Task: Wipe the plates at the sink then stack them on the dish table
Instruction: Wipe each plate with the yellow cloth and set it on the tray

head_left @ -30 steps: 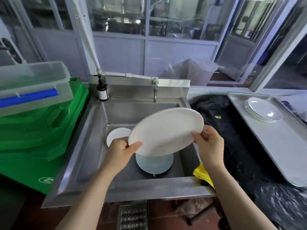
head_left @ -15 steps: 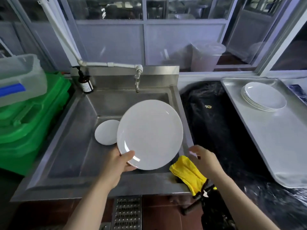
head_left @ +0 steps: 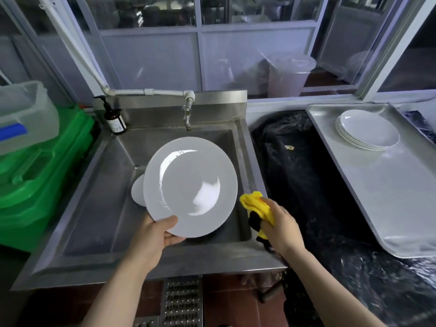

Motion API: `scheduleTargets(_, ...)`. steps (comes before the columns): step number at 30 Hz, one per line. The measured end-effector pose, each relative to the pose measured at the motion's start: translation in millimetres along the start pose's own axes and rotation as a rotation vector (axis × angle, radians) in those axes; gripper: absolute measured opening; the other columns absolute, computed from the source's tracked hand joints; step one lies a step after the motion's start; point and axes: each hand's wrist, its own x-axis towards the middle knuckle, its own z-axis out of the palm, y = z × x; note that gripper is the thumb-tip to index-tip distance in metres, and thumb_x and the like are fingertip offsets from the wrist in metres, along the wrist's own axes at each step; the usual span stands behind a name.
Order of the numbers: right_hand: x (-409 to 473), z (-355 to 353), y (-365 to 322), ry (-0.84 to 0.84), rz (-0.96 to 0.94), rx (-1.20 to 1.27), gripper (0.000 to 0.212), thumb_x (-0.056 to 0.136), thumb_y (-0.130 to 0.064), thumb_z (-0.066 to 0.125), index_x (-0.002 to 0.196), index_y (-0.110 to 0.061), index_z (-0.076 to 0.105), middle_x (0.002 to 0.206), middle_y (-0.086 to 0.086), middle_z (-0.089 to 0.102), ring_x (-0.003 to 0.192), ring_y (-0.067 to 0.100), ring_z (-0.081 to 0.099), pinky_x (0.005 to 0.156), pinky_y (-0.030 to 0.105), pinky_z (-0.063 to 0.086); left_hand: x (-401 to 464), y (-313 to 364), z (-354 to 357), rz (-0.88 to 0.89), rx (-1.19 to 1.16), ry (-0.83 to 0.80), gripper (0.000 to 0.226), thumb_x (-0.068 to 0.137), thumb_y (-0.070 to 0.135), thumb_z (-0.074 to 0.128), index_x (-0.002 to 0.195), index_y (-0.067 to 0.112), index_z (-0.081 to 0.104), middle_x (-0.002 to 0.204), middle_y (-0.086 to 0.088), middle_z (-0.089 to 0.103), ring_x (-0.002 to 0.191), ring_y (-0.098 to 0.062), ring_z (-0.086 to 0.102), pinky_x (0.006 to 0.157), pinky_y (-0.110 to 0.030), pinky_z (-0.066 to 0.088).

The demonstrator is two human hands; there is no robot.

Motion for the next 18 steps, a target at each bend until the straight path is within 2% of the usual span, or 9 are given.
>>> scheduleTargets(2,10.8,-14.9,-31.8,0.13,-0.063,0.164,0.064,0.086,-0.017,0.061,0.141,-0.039,0.037,0.122,-0.005,0.058,0.099,0.012,0.056,0.076,0.026,0.043,2.5,10.3,-2.4,0.021,-0.005,-0.007,0.042,0.091,-0.004,0.055,0.111,0.033,0.058,0.103,0.008,0.072,0.091,-0.022,0.07,0.061,-0.035,0.058)
scheduleTargets(5,24.1,-38.6,-92.1,0.238,-0.271,0.298,0.061,0.089,-0.024,0.061,0.141,-0.041,0.035,0.123,-0.013,0.05,0.11,0.005,0.049,0.088,0.022,0.039,3.7,33.0,-6.0,0.092,0.002,-0.04,0.043,0.087,0.0,0.06,0.112,0.035,0.058,0.102,0.01,0.072,0.093,-0.022,0.069,0.062,-0.035,0.058)
scheduleTargets(7,31.9,-51.3,-132.1,0.289,-0.414,0.262,0.061,0.088,-0.024,0.058,0.144,-0.034,0.037,0.133,-0.005,0.049,0.118,0.012,0.047,0.095,0.027,0.04,2.4,52.5,-9.5,0.141,0.013,-0.059,0.044,0.075,0.009,0.065,0.109,0.036,0.06,0.099,0.01,0.073,0.089,-0.019,0.07,0.06,-0.034,0.058)
scheduleTargets(9,40.7,-62.1,-170.1,0.351,-0.542,0.174,0.062,0.085,-0.016,0.057,0.144,-0.027,0.04,0.143,0.007,0.043,0.122,0.026,0.046,0.099,0.04,0.043,1.6,72.7,-13.3,0.196,0.034,-0.072,0.041,0.068,0.015,0.062,0.104,0.033,0.063,0.098,0.006,0.074,0.086,-0.017,0.071,0.059,-0.033,0.058)
scheduleTargets(11,50.9,-73.2,-206.5,0.42,-0.642,0.032,0.067,0.08,-0.004,0.06,0.141,-0.027,0.045,0.151,0.014,0.033,0.118,0.04,0.047,0.095,0.045,0.044,0.8,92.4,-16.5,0.253,0.047,-0.079,0.037,0.065,0.016,0.062,0.101,0.027,0.066,0.095,0.001,0.075,0.083,-0.018,0.072,0.057,-0.031,0.057)
scheduleTargets(13,62.0,-85.6,-238.7,0.458,-0.722,-0.179,0.073,0.074,0.003,0.063,0.138,-0.029,0.05,0.155,0.013,0.028,0.111,0.046,0.049,0.086,0.049,0.046,0.1,112.5,-19.4,0.309,0.042,-0.086,0.032,0.065,0.017,0.062,0.096,0.025,0.068,0.092,0.002,0.075,0.08,-0.015,0.072,0.056,-0.028,0.056)
scheduleTargets(16,74.1,-109.4,-271.8,0.524,-0.805,-0.422,0.066,0.074,0.001,0.065,0.13,-0.033,0.059,0.151,0.008,0.037,0.109,0.047,0.051,0.075,0.05,0.049,-1.6,144.7,-24.6,0.407,0.013,-0.087,0.027,0.068,0.018,0.062,0.088,0.033,0.073,0.092,0.008,0.075,0.083,-0.011,0.071,0.057,-0.027,0.057)
scheduleTargets(18,75.2,-123.6,-287.0,0.596,-0.822,-0.497,0.06,0.074,-0.001,0.069,0.123,-0.035,0.064,0.146,0.005,0.045,0.108,0.046,0.055,0.071,0.047,0.047,-0.3,163.6,-28.8,0.476,-0.064,-0.082,0.037,0.074,0.01,0.063,0.092,0.041,0.072,0.095,0.01,0.075,0.086,-0.012,0.072,0.059,-0.031,0.058)
